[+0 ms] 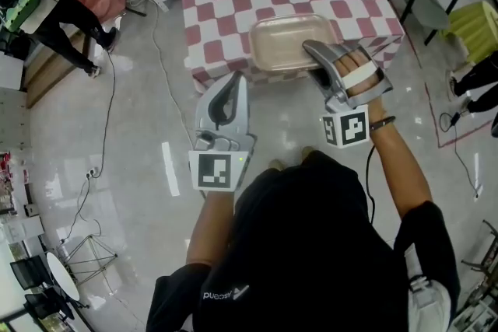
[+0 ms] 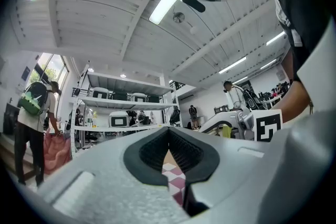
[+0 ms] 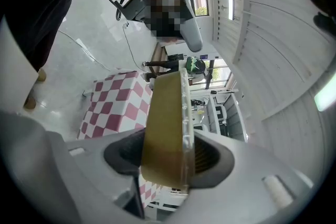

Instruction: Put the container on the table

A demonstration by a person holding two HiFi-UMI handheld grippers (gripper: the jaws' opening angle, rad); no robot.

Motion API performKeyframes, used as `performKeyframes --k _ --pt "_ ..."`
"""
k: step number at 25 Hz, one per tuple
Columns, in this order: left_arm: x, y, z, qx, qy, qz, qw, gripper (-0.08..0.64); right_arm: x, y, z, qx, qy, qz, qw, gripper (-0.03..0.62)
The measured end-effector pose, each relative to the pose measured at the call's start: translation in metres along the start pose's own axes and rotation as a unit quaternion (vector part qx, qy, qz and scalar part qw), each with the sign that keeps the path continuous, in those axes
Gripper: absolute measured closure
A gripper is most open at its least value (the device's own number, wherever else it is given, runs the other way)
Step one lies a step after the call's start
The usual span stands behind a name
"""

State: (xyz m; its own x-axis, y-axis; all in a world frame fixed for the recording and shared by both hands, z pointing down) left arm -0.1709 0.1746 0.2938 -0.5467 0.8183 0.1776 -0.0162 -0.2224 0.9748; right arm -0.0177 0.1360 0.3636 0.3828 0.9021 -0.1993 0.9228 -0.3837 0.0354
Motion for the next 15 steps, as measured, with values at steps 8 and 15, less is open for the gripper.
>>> performKeyframes --k 8,15 --pt "-0.028 0.018 -0.051 0.005 0.001 -0.003 1.0000 0.551 -0.063 0.015 -0.004 -0.006 -0.014 -0.026 1.000 0.370" --pt "-0.108 0.050 -0.084 0.005 -0.010 -0.016 0.9998 0.551 -0.149 0.075 0.000 -0.002 -0.022 -0.023 0.999 0.370"
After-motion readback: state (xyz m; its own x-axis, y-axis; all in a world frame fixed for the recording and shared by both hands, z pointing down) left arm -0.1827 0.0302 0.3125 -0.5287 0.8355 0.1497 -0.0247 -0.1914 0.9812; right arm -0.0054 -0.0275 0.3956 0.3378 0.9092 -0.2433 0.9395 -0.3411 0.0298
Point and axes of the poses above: the fingertips, and each gripper's own axes: x backward along the fingers, z to its right, y out of its underside, the point moved 4 cm from there along x, backward along the fingers, and after that the axes turned 1 degree about y, right-handed, at the moved point
